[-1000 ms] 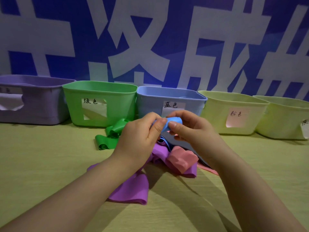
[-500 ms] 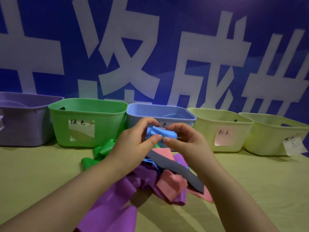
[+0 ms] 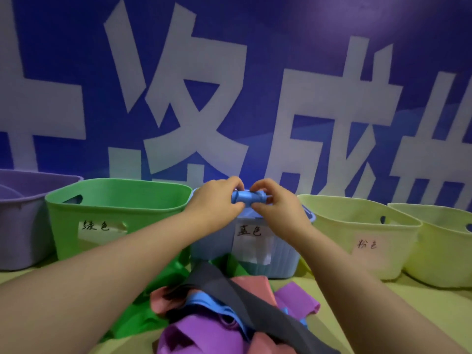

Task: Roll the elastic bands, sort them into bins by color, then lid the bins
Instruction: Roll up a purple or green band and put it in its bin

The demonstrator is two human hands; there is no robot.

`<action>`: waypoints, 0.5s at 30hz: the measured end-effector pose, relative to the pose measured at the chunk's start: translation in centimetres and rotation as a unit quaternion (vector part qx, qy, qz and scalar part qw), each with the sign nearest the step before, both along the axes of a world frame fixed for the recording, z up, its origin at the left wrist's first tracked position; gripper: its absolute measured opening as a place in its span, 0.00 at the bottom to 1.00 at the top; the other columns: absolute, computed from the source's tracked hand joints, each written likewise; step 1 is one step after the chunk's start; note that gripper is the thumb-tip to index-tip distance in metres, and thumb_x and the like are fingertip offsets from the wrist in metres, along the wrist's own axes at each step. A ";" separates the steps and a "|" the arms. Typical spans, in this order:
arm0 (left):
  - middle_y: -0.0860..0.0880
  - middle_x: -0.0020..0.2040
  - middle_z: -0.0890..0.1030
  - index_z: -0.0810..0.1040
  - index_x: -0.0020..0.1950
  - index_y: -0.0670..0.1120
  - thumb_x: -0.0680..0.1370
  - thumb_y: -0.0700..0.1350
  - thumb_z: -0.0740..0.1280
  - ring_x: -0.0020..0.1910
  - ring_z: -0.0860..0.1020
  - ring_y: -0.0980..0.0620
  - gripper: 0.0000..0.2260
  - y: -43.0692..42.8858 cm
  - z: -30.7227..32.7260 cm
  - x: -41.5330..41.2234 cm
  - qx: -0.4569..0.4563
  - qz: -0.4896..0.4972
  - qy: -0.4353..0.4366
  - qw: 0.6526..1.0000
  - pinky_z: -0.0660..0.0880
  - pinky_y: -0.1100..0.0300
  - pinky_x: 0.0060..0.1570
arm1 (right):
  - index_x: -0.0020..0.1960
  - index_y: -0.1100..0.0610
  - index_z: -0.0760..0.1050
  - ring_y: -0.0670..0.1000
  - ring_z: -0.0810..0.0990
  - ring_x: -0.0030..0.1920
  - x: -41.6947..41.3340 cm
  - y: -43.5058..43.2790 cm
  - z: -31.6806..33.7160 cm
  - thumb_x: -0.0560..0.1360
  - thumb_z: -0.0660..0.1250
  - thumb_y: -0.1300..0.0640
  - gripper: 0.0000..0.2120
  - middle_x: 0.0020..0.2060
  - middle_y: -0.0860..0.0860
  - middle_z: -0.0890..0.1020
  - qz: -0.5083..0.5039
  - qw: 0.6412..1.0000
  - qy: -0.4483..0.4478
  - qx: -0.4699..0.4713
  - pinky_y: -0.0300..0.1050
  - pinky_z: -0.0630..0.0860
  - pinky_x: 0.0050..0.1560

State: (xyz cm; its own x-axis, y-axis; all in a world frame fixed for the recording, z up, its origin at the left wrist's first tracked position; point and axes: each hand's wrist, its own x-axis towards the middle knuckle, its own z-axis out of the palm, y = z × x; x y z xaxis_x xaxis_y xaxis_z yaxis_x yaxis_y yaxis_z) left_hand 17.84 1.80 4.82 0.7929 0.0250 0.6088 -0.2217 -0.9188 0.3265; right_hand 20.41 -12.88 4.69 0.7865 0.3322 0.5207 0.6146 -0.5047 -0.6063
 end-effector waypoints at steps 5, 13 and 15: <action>0.48 0.55 0.79 0.72 0.59 0.50 0.74 0.48 0.64 0.53 0.75 0.46 0.14 0.3 -0.4 2.4 0.006 0.048 0.065 0.997 0.72 0.54 0.52 | 0.54 0.45 0.74 0.52 0.77 0.48 2.3 1.1 -0.2 0.75 0.61 0.57 0.11 0.45 0.49 0.79 -0.060 0.995 -0.020 -0.081 0.53 0.73 0.55; 0.47 0.51 0.78 0.76 0.55 0.43 0.71 0.47 0.59 0.51 0.74 0.46 0.16 0.6 -2.0 -0.5 -0.010 0.004 -0.141 0.990 0.69 0.54 0.51 | 0.58 0.45 0.76 0.52 0.73 0.61 1.3 -0.7 -0.4 0.78 0.57 0.55 0.14 0.60 0.49 0.76 -0.158 0.980 -0.080 -0.090 0.55 0.62 0.66; 0.49 0.45 0.77 0.77 0.50 0.43 0.69 0.45 0.60 0.46 0.73 0.48 0.13 1.0 -3.1 -2.0 -0.039 -0.013 -0.157 0.987 0.67 0.58 0.46 | 0.55 0.47 0.78 0.51 0.74 0.58 -0.4 -1.3 -1.1 0.77 0.58 0.57 0.13 0.56 0.48 0.79 -0.162 0.979 -0.107 -0.059 0.54 0.63 0.65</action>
